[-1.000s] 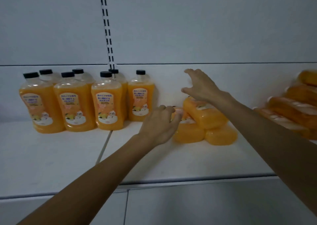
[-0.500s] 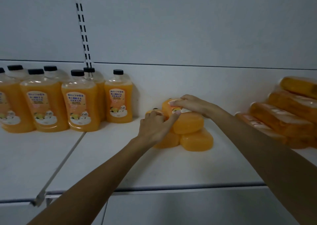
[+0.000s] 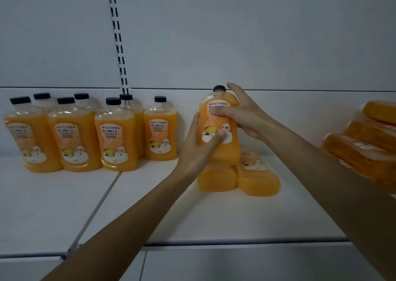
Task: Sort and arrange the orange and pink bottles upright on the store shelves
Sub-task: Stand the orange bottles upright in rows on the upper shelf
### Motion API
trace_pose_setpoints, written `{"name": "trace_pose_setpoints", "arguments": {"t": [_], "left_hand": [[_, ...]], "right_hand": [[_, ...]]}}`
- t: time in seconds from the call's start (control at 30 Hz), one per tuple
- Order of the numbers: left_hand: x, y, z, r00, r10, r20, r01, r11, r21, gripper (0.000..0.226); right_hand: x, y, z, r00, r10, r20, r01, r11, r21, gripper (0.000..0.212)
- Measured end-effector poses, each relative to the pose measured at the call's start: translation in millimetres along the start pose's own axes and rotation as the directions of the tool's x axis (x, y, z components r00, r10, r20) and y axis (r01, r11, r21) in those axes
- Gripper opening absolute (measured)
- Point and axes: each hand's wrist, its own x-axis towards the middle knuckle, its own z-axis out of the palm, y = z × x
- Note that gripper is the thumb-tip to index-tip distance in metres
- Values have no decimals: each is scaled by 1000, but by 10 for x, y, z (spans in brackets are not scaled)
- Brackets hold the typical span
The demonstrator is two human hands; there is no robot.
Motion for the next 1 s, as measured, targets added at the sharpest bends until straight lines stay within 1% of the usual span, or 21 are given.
{"name": "trace_pose_setpoints", "arguments": {"t": [0.07,0.13,0.23,0.27,0.33,0.4,0.47,0.53,0.6,0.67,0.7,0.73,0.8,0.83,0.87,0.9,1.0], "left_hand": [[-28,6,-168,999,36,34,-36,999,-11,68],[-77,-35,-334,997,41,59,-42,999,26,75],[-172,-149,-559,999,2,37,-4,999,44,67],[-198,-173,-632,1000,-1,21,0,999,53,66],[-247,-210,-793,1000,16,1,-16,996,87,67],[-297,-248,-948,1000,23,12,-25,994,103,66],[-358,-327,-1063,999,6,37,-9,996,87,62],[-409,-402,-1125,999,-25,46,22,998,66,61],[-412,-435,-1174,998,-35,45,30,993,117,63],[-384,-451,-1240,998,-24,56,8,966,260,66],[-377,-469,-1280,997,-22,70,-6,922,387,66],[-379,-506,-1321,995,-32,90,-21,844,536,65],[-426,-561,-1371,989,-106,104,-18,610,792,59],[-459,-559,-1374,984,-157,88,4,505,863,53],[-485,-558,-1368,979,-191,71,20,437,899,47],[-501,-553,-1355,978,-198,62,22,398,917,44],[-519,-529,-1314,987,-152,52,2,338,941,43]], "right_hand": [[-44,-58,95,997,-57,51,57,998,14,90],[-87,-78,228,989,-104,105,105,994,-9,93],[-119,-91,483,972,-185,146,207,967,-147,92],[-125,-106,556,967,-203,157,227,961,-160,91],[-137,-122,680,956,-222,194,254,954,-161,90],[-153,-113,778,943,-223,245,276,939,-207,94],[-181,-82,874,934,-217,284,292,923,-251,98],[-204,-30,965,929,-229,292,311,909,-277,98],[-228,-5,1042,923,-263,281,342,895,-287,97],[-233,16,1099,907,-317,276,397,864,-311,98],[-233,31,1123,899,-342,274,420,850,-317,99],[-225,54,1140,896,-357,265,431,845,-317,98],[-194,105,1161,901,-364,234,426,844,-327,97],[-176,117,1167,903,-366,225,424,840,-339,97],[-147,131,1176,902,-370,223,428,834,-348,97],[-115,145,1188,901,-375,219,432,830,-354,97],[-19,203,1247,905,-377,199,426,820,-384,99]]}}
